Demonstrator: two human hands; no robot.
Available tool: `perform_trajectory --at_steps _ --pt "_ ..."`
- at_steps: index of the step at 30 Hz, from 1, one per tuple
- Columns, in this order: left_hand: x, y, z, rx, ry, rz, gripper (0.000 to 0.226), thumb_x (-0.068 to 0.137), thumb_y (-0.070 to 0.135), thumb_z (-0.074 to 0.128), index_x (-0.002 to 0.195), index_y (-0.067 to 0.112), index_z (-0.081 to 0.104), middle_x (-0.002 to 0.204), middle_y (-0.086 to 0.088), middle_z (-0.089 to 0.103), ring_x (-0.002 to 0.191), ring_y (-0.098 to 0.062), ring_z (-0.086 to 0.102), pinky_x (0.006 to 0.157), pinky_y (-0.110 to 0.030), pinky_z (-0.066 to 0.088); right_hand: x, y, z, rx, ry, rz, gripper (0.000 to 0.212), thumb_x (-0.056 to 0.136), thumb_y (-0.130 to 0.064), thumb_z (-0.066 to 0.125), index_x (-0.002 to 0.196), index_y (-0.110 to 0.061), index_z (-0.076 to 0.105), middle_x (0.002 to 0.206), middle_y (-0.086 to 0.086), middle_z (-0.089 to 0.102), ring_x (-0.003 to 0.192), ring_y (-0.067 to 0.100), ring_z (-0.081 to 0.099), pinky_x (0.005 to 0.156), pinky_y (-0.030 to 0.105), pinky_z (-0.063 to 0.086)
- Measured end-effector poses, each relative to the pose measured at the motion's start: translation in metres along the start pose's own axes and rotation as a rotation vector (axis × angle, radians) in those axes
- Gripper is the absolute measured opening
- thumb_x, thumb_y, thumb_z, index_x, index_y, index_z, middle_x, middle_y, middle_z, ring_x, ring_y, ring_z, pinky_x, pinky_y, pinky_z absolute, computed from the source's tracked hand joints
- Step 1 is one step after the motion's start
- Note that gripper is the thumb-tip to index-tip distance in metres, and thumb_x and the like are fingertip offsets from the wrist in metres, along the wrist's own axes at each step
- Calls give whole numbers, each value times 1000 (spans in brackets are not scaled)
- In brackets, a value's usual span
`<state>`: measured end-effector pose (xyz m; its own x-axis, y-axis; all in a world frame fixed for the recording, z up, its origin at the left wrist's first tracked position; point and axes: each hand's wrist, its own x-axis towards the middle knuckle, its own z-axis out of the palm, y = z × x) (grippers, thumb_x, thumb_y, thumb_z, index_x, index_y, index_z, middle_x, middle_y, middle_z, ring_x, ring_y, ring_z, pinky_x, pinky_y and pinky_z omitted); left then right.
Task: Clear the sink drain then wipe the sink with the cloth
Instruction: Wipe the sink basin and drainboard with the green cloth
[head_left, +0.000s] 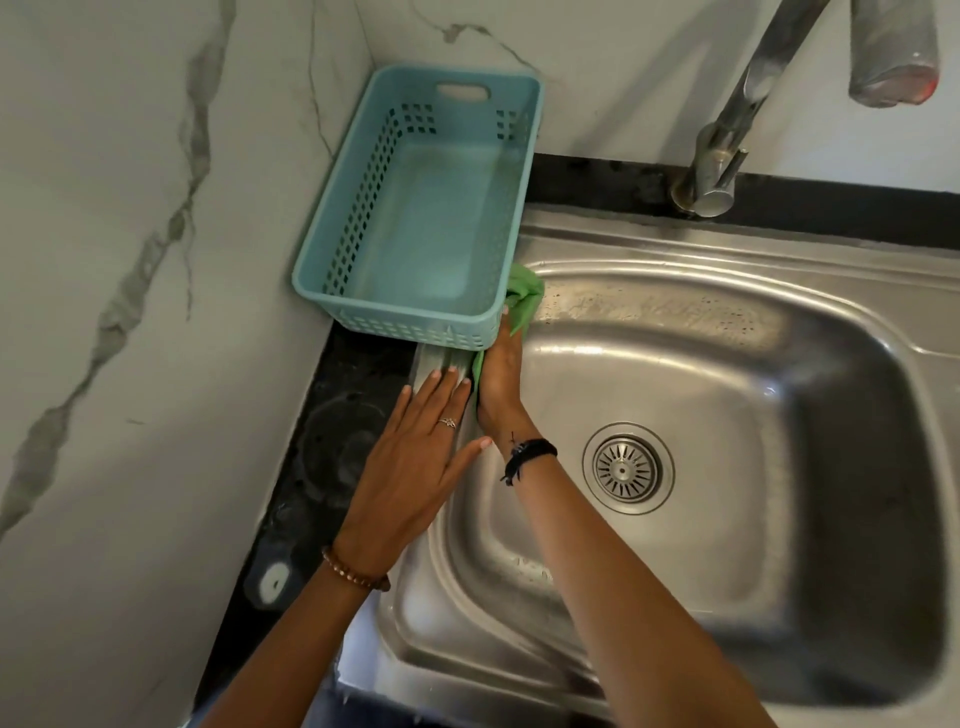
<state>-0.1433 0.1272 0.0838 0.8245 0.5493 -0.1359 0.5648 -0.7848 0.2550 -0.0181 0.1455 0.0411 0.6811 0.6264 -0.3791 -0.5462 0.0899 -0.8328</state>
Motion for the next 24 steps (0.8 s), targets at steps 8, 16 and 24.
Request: perform_trajectory --at_steps 8,16,24 --pt "-2 10 -17 -83 125 110 62 95 45 16 137 8 41 145 -9 41 138 -20 32 117 -28 10 25 -37 -33 171 336 -144 51 102 -37 28 148 -14 23 149 11 37 136 26 37 113 40 31" --pt "30 42 -24 337 347 218 50 89 27 47 134 6 47 142 -10 45 133 -25 40 115 -43 21 53 -48 -54 -1071 37 -631 58 100 -39 25 150 -20 4 160 8 -4 147 27 -5 114 55 -12" --pt "34 25 -9 705 380 85 61 88 29 45 144 7 30 151 -7 32 139 -16 21 114 -51 6 78 -54 -85 -1860 -43 -902 53 98 -42 33 147 -21 29 154 0 30 143 25 24 115 54 9"
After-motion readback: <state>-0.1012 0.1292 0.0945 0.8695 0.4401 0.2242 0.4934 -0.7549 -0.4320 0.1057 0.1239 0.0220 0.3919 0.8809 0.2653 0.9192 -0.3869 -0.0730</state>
